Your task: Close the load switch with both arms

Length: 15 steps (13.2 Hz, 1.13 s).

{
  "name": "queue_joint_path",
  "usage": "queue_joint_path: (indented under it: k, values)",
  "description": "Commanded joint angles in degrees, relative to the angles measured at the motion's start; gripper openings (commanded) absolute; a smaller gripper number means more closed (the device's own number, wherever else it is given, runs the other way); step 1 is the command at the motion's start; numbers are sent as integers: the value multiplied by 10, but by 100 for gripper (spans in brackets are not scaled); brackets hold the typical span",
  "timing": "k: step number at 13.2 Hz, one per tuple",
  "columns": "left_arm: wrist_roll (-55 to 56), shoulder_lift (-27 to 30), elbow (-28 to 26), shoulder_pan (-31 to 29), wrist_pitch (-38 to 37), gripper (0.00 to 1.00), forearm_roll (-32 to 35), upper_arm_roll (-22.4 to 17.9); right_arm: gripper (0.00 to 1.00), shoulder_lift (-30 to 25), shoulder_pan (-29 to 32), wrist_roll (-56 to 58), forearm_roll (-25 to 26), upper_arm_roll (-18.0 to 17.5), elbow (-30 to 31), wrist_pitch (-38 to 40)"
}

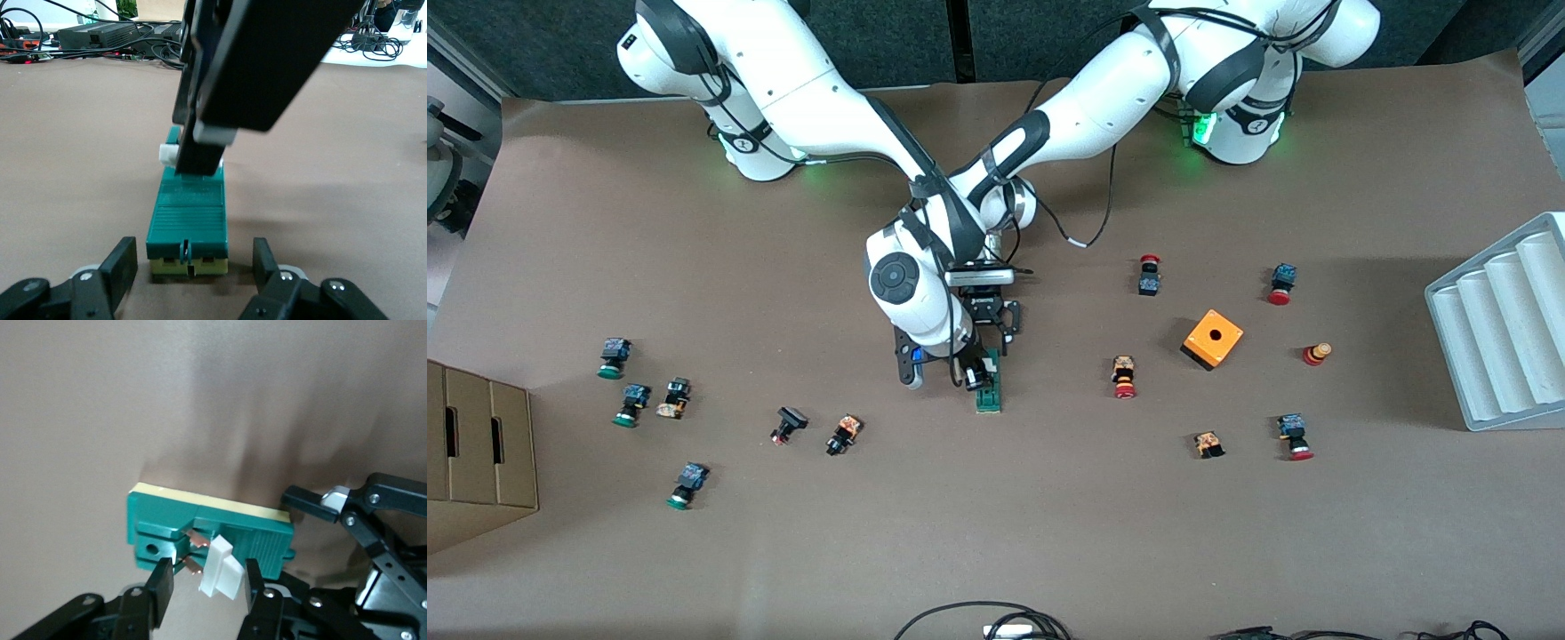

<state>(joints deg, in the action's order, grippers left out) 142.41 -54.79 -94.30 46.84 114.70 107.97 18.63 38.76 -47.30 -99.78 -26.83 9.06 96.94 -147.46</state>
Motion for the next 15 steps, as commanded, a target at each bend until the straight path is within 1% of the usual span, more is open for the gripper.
queue_joint_path:
  k: [1, 4, 6, 8, 9, 12, 15]
  values:
    - [15, -4, -4, 3, -4, 77, 10, -5, 49, 9, 13, 4, -17, 3, -39, 10]
    - [16, -4, -4, 4, -5, 77, 10, -5, 48, 9, 19, 3, -18, 3, -42, 12]
    - [16, -4, -6, 5, -6, 77, 9, -5, 41, 9, 19, 3, -18, 3, -42, 12]
    - [17, -5, -9, 16, -24, 77, 9, -5, 39, 9, 19, 2, -22, 3, -42, 12]
    - [17, -5, -11, 18, -26, 77, 9, -5, 38, 10, 19, 3, -32, 3, -42, 12]
    - [18, -5, -17, 26, -32, 77, 8, -5, 29, 10, 17, 3, -35, 3, -42, 12]
    - [16, -4, -17, 25, -33, 77, 8, -5, 27, 11, 18, 3, -34, 3, -42, 11]
